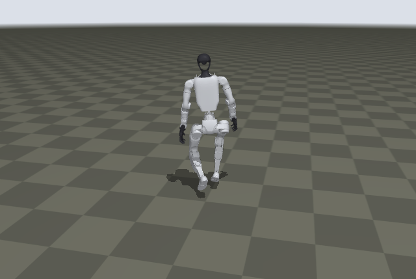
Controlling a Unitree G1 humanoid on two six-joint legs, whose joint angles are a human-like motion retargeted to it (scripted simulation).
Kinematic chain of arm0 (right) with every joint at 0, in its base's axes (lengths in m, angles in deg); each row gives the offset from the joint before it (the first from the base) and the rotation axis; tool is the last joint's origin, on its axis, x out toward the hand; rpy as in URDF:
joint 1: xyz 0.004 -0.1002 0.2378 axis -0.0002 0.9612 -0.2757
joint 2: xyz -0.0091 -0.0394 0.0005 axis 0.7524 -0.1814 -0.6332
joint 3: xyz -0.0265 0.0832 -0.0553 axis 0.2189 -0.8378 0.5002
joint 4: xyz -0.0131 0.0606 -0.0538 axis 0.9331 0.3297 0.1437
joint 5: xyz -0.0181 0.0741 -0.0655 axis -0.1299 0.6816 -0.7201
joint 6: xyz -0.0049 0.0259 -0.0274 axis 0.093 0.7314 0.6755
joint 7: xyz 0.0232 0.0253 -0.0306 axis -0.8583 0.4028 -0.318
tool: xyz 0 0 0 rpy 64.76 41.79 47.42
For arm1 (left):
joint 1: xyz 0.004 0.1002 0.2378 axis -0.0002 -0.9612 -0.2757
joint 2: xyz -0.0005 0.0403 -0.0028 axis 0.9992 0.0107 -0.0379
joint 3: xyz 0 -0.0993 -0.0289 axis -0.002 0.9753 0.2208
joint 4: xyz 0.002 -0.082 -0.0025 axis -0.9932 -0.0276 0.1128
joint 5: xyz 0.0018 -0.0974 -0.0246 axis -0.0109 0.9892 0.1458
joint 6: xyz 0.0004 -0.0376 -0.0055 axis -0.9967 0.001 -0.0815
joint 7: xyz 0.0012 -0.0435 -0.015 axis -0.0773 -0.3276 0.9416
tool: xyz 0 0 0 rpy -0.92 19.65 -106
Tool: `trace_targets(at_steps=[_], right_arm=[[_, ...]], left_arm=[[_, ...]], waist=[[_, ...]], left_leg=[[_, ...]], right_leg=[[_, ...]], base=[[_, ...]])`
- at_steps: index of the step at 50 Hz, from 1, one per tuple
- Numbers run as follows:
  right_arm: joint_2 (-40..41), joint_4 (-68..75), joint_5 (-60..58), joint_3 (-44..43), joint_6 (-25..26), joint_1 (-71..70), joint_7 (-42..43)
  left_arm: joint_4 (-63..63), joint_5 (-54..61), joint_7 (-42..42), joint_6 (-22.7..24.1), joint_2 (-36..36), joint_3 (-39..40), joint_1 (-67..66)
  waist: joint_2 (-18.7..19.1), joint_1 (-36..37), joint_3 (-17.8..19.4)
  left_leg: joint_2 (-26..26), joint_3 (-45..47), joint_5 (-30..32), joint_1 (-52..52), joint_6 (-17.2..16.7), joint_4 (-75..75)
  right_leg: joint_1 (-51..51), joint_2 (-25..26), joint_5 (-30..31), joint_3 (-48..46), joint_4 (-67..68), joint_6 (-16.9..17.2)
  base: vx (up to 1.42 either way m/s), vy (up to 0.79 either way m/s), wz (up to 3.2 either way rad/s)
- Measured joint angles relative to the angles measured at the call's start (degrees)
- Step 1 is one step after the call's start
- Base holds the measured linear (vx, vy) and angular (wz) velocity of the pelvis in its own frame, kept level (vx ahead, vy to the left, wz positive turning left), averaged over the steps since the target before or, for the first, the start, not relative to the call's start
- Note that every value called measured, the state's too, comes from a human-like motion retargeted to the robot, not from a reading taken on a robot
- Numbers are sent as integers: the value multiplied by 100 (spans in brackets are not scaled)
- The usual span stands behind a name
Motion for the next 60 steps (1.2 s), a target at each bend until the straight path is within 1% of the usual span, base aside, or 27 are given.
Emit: trace_targets(at_steps=[2,3,5,7,8,10,13,16,18,21,25,28,30,33,35,37,38,40,42,43,45,47,50,53,55,56,60], right_arm=[[-6,19,-54,38,15,-16,-24],[-14,17,-78,55,18,-27,-33],[-35,-35,-128,76,8,-51,-63],[-36,-98,-121,121,-1,-48,-66],[-37,-139,-105,149,-15,-24,-64],[-51,-240,-46,200,-60,31,-28],[-119,-423,17,225,-150,59,136],[-229,-624,59,166,-228,-30,368],[-317,-753,97,83,-283,-163,519],[-470,-932,219,-83,-381,-485,730],[-672,-1121,362,-297,-555,-1091,1079],[-781,-1237,442,-397,-695,-1610,1355],[-817,-1314,501,-438,-788,-1934,1511],[-835,-1415,506,-456,-875,-2340,1688],[-818,-1445,506,-465,-910,-2546,1777],[-762,-1433,517,-463,-917,-2629,1840],[-721,-1408,538,-464,-912,-2639,1850],[-618,-1313,600,-456,-867,-2562,1815],[-480,-1148,685,-438,-786,-2341,1675],[-406,-1059,720,-426,-745,-2202,1583],[-254,-874,802,-414,-655,-1886,1365],[-103,-668,872,-422,-561,-1552,1108],[90,-401,930,-485,-457,-1097,804],[216,-228,946,-626,-442,-800,714],[265,-185,949,-740,-465,-688,718],[279,-204,969,-795,-484,-665,738],[222,-394,1018,-959,-608,-704,896]], left_arm=[[64,73,109,6,83,-11,172],[113,116,175,18,133,-13,283],[225,130,305,45,247,-45,550],[350,156,395,42,334,-80,786],[424,159,446,51,363,-109,862],[605,153,530,77,381,-165,929],[920,105,623,125,323,-235,850],[1182,52,639,173,227,-283,688],[1269,11,594,199,168,-312,571],[1230,-36,460,214,94,-331,435],[971,-3,186,183,18,-280,331],[691,37,2,140,-13,-246,312],[526,80,-90,109,-15,-227,310],[345,154,-180,76,28,-235,318],[254,226,-213,60,74,-258,330],[194,314,-256,64,110,-301,319],[182,369,-294,63,129,-318,308],[193,475,-369,80,153,-348,263],[270,511,-468,121,155,-382,175],[325,515,-520,138,149,-402,125],[459,483,-639,181,125,-450,24],[599,400,-790,212,74,-497,-71],[771,261,-1042,213,-10,-570,-172],[866,169,-1238,195,-39,-639,-185],[883,97,-1340,175,-24,-686,-163],[883,65,-1361,166,-5,-698,-150],[917,-63,-1385,171,102,-693,-74]], waist=[[-8,-59,51],[-32,-111,88],[-102,-232,189],[-153,-331,249],[-162,-378,250],[-163,-464,214],[-178,-534,103],[-246,-465,-13],[-322,-337,-85],[-456,-66,-197],[-594,280,-367],[-642,476,-468],[-676,579,-495],[-725,675,-441],[-762,688,-352],[-806,658,-276],[-838,626,-249],[-903,530,-232],[-950,421,-272],[-957,371,-312],[-936,249,-403],[-886,108,-503],[-778,-97,-649],[-615,-200,-757],[-480,-182,-788],[-413,-144,-777],[-193,76,-636]], left_leg=[[-162,37,-678,277,59,-262],[-270,90,-1135,376,129,-454],[-473,244,-1898,479,295,-864],[-632,357,-2006,433,323,-1204],[-680,383,-1891,369,276,-1336],[-748,382,-1425,196,96,-1537],[-677,397,-269,-162,-198,-1540],[-623,373,700,-638,-432,-1319],[-591,375,1084,-977,-510,-1117],[-510,450,1329,-1465,-507,-885],[-289,616,1408,-2042,-344,-820],[-106,714,1304,-2429,-124,-750],[2,769,1046,-2657,114,-596],[131,838,523,-2914,536,-249],[166,895,200,-2995,794,-48],[136,1004,-111,-2947,1012,22],[94,1070,-276,-2878,1117,9],[-33,1215,-580,-2662,1292,-119],[-173,1314,-606,-2377,1234,-414],[-220,1362,-583,-2222,1165,-593],[-330,1452,-381,-1902,964,-995],[-427,1499,176,-1627,605,-1410],[-549,1451,1491,-1426,-172,-1849],[-512,1299,2206,-1421,-653,-1937],[-427,1135,2311,-1458,-799,-1873],[-352,1051,2307,-1480,-818,-1796],[-1,761,2122,-1575,-781,-1366]], right_leg=[[-273,-87,-251,-58,39,-150],[-417,-172,-347,-68,76,-195],[-659,-374,-474,-31,124,-213],[-739,-550,-792,14,137,-303],[-719,-615,-935,22,155,-343],[-588,-706,-1136,54,247,-416],[-185,-775,-1150,102,500,-462],[338,-727,-1008,87,666,-366],[725,-655,-918,40,678,-246],[1299,-535,-880,-41,495,-50],[1880,-328,-946,-118,-23,142],[2108,-130,-1186,-143,-359,185],[2197,-27,-1523,-150,-465,132],[2279,43,-2222,-169,-381,-29],[2296,57,-2414,-160,-188,-35],[2236,11,-2249,-138,118,74],[2174,-30,-2010,-122,285,170],[1980,-64,-1132,-54,604,531],[1780,-92,-148,-19,860,897],[1693,-175,151,-34,964,927],[1541,-383,373,14,1106,935],[1417,-641,308,73,1079,829],[1238,-1000,-94,120,792,564],[1037,-1052,-513,98,260,382],[950,-918,-719,70,-111,320],[957,-809,-790,53,-268,302],[1160,-357,-1028,-10,-647,186]], base=[[-37,4,-40],[-36,4,-15],[-34,4,0],[-30,2,3],[-27,0,5],[-24,-2,8],[-21,-3,14],[-18,-2,-3],[-14,-1,-30],[-10,0,-55],[-5,-1,-65],[-1,-5,-56],[2,-6,-51],[5,-8,-42],[8,-8,-24],[11,-7,-7],[13,-5,10],[14,-5,24],[15,-7,21],[17,-5,10],[19,-1,9],[20,1,14],[18,-2,23],[13,-6,20],[9,-7,-2],[7,-7,-16],[4,-7,-25]])
